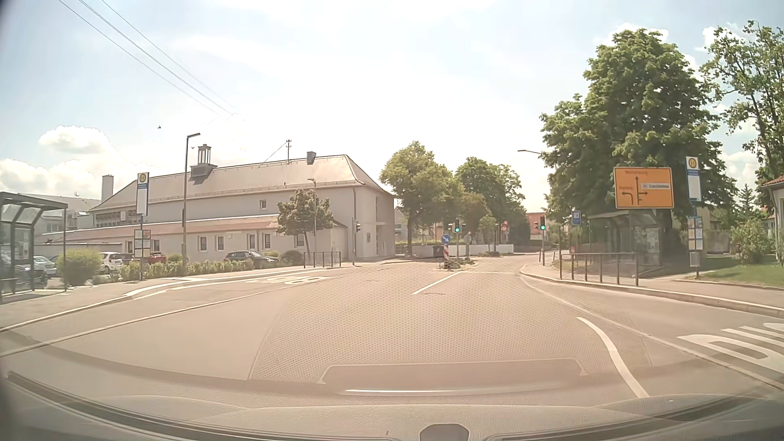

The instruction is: Follow the waypoints while adhering to traffic rules and regulations

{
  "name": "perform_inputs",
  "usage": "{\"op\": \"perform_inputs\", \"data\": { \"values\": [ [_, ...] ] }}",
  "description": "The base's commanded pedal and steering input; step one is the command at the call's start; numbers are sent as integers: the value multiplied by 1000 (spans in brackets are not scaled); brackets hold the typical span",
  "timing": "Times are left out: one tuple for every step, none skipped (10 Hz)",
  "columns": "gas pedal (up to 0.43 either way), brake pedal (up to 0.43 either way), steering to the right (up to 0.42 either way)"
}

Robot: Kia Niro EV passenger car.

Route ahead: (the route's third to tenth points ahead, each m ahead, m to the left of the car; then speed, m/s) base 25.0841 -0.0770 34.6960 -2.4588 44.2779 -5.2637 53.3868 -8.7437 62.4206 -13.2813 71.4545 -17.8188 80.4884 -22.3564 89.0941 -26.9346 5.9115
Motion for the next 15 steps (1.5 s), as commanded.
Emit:
{"op": "perform_inputs", "data": {
  "values": [
    [130,0,70],
    [130,0,70],
    [138,0,70],
    [150,0,69],
    [150,0,69],
    [150,0,68],
    [150,0,67],
    [150,0,65],
    [150,0,64],
    [150,0,60],
    [150,0,55],
    [150,0,48],
    [150,0,41],
    [150,0,32],
    [150,0,27]
  ]
}}
